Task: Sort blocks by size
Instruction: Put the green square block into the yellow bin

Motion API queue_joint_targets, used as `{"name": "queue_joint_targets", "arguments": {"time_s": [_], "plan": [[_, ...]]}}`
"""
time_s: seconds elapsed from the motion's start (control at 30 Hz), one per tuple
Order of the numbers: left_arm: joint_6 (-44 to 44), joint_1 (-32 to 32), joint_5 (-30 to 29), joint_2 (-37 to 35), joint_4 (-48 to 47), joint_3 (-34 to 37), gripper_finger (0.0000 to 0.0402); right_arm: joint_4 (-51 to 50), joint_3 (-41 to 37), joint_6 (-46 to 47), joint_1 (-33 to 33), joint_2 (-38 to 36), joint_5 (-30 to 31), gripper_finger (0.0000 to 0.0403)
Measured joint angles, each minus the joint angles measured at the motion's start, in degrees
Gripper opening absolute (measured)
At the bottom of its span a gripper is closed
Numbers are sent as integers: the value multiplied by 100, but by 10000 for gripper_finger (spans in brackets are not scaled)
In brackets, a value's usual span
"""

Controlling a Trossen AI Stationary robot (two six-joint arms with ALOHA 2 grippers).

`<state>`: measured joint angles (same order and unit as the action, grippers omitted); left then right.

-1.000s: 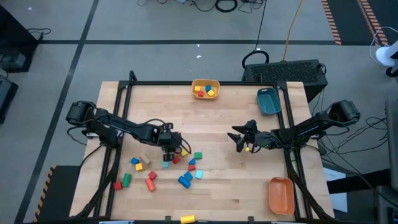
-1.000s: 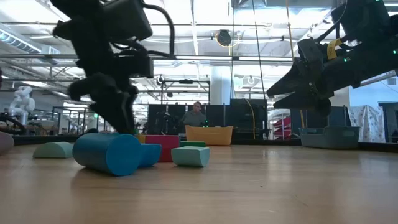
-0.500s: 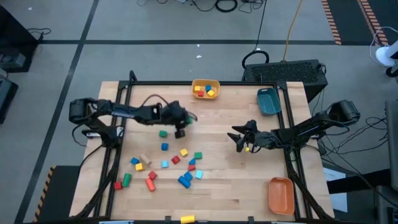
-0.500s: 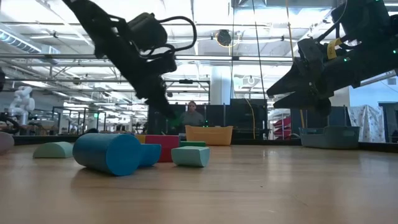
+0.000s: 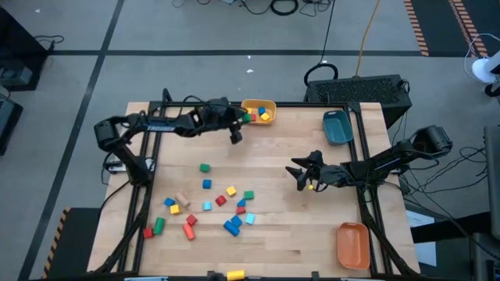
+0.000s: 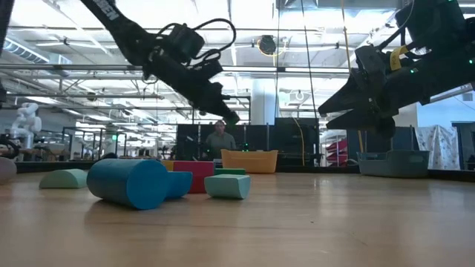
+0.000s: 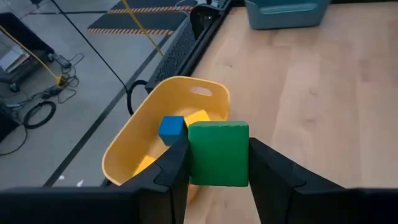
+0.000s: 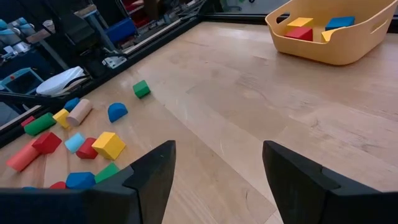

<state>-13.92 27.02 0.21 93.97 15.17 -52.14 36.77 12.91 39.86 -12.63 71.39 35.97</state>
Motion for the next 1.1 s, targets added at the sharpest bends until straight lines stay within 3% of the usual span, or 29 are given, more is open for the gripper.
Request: {"name": "queue_joint_targets", "arguments": {"time_s": [0.63, 0.87, 1.1], "plan": [[6, 489, 120, 1825, 100, -1391, 135, -76, 0, -22, -13, -1, 0, 228], [48, 549, -11, 1975, 123, -1463, 139, -219, 0, -22, -13, -1, 3, 228], [145, 560, -624, 1974, 463, -1463, 186, -243, 0, -3, -13, -1, 26, 228]]}}
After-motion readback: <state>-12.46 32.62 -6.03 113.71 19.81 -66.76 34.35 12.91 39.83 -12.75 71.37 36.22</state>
